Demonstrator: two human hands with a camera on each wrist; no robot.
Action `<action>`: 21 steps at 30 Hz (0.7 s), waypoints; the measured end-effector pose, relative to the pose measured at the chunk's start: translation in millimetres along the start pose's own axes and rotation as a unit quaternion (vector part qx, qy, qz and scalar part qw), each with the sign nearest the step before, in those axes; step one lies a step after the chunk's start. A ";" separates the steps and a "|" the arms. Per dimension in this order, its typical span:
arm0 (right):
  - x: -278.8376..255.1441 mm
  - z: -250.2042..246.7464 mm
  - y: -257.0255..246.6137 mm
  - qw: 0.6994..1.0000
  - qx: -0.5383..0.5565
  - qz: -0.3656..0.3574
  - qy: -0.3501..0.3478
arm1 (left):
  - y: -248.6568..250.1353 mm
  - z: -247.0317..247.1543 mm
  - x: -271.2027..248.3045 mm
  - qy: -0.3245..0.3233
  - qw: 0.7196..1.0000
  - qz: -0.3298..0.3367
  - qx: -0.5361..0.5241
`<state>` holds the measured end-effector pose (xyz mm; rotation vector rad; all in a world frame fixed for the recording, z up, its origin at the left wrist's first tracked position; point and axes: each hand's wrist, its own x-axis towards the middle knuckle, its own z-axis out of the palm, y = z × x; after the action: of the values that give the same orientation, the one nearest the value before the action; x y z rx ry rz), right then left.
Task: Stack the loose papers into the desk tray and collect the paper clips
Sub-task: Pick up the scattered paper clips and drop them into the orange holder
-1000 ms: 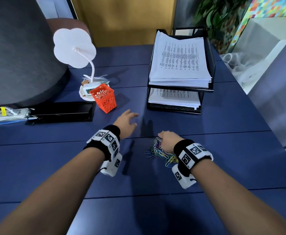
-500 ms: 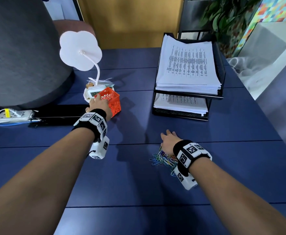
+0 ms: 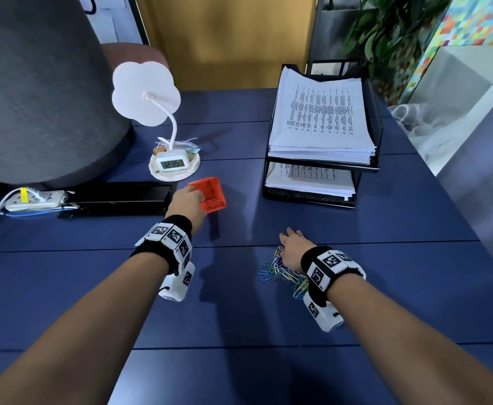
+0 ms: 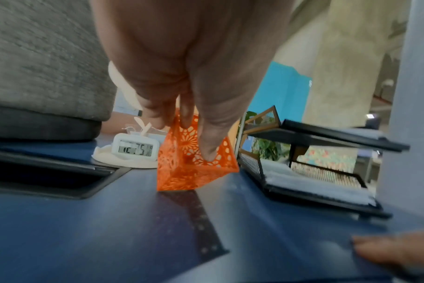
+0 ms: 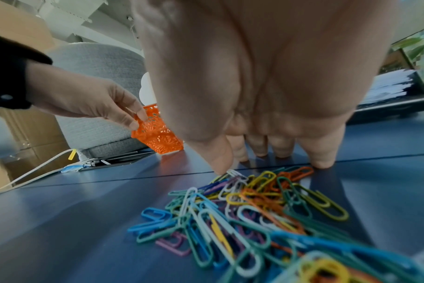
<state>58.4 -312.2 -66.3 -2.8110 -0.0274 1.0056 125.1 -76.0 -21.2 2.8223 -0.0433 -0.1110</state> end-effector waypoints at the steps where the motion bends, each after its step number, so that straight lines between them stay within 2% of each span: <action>1: -1.2 1.1 0.4 1.000 0.006 0.000 0.000 | -0.6 -2.1 -1.0 -0.004 1.000 -0.004 0.010; 5: -2.1 1.9 1.8 1.000 0.013 0.001 0.004 | -0.8 -16.6 0.9 0.002 1.000 -0.028 0.012; 10: -0.1 1.7 1.3 1.000 0.010 0.001 0.007 | 7.1 -21.2 -3.5 0.012 0.997 -0.048 -0.065; 18: -9.3 -2.6 0.7 1.000 0.007 -0.004 0.025 | 22.3 -18.7 -18.3 -0.070 0.995 -0.042 -0.050; 21: -16.9 -3.2 3.9 0.997 0.029 -0.011 0.064 | 24.6 -19.9 -27.2 -0.084 0.995 -0.040 -0.045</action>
<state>47.2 -317.8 -53.7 -2.8093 -0.0146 0.8063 99.2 -92.0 7.2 2.7188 0.0350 -0.3596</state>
